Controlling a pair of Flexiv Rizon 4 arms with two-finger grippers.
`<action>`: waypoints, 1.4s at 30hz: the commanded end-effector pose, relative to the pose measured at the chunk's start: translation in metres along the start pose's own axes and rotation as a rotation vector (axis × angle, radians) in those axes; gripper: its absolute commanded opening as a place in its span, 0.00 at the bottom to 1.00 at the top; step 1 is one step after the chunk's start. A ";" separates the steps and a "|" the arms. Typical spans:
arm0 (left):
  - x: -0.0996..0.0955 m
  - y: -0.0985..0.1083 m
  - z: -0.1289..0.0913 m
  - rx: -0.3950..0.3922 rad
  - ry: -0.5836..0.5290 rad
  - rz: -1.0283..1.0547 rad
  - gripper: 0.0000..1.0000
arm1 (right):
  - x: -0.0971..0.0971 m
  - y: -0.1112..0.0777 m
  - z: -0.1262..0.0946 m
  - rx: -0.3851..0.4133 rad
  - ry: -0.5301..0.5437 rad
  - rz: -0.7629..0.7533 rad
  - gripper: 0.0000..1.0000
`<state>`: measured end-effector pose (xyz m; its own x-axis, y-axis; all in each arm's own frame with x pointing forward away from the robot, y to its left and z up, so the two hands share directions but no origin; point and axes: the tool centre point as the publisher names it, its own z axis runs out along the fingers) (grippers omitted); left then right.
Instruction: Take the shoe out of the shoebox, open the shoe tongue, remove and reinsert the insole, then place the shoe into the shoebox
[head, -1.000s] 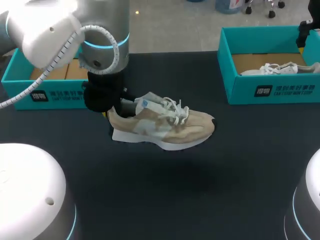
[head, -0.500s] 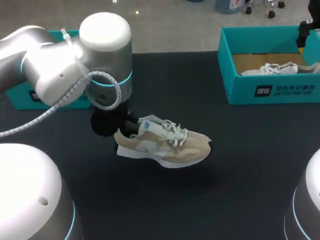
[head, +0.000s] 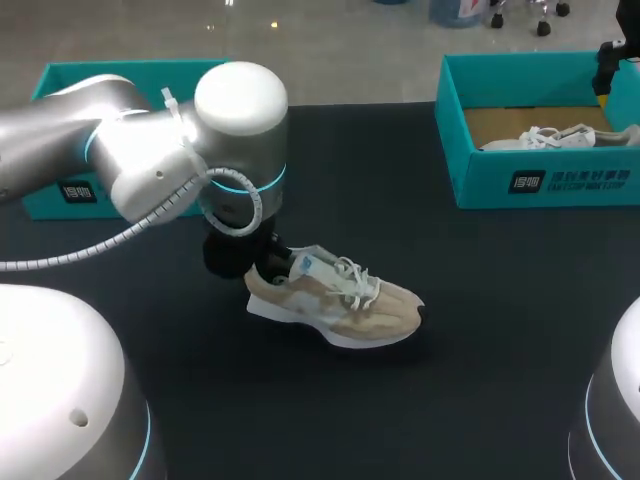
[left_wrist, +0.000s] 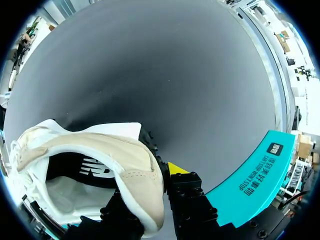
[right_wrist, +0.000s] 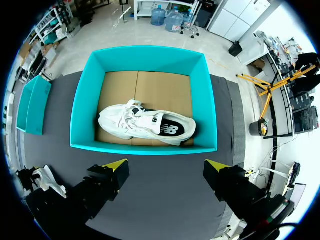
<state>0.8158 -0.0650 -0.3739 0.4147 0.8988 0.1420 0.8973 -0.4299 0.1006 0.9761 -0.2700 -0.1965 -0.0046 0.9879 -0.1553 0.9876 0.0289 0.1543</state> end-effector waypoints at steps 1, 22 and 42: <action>-0.006 0.005 0.011 0.000 0.007 0.003 0.00 | 0.000 -0.001 0.000 -0.002 0.000 0.001 1.00; -0.020 0.001 0.013 0.023 -0.037 0.002 1.00 | 0.000 -0.001 0.000 -0.002 0.000 0.001 1.00; 0.010 -0.016 -0.057 0.063 -0.393 -0.521 1.00 | 0.000 -0.001 0.000 -0.002 0.000 0.001 1.00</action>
<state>0.8064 -0.0713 -0.3254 0.0909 0.9874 -0.1294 0.9959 -0.0901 0.0125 0.9761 -0.2700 -0.1965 -0.0046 0.9879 -0.1553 0.9876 0.0289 0.1543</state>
